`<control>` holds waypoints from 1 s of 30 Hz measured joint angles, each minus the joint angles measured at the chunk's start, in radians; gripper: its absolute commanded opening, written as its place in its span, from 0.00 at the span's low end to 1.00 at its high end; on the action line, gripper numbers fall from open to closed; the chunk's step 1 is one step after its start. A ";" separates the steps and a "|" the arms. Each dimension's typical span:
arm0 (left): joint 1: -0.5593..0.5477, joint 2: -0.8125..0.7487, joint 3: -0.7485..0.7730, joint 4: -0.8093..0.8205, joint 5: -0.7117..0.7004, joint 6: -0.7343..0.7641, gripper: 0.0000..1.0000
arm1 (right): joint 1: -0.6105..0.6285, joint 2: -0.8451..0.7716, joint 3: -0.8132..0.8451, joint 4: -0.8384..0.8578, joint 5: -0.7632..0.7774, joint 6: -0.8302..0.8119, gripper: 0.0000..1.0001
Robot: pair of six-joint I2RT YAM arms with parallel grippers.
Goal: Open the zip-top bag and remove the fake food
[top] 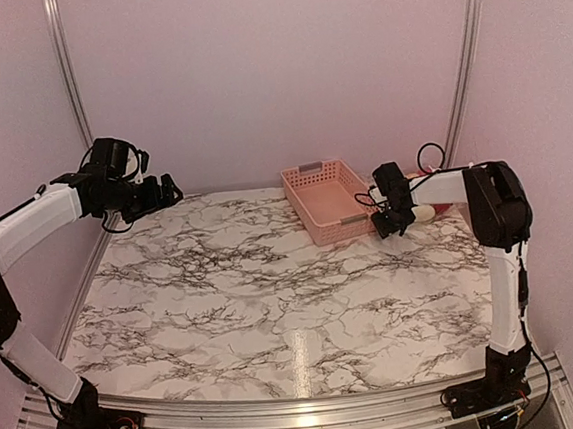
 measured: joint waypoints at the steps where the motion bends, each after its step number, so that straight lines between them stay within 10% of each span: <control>1: 0.002 -0.002 0.000 0.000 0.000 0.000 0.99 | 0.002 0.005 0.007 -0.010 0.027 0.005 0.38; 8: 0.010 -0.007 0.000 0.000 0.002 0.000 0.99 | -0.008 0.006 0.008 -0.036 0.123 0.010 0.01; 30: 0.012 -0.019 -0.023 0.006 0.020 -0.006 0.99 | -0.189 -0.413 0.028 -0.144 0.114 0.010 0.00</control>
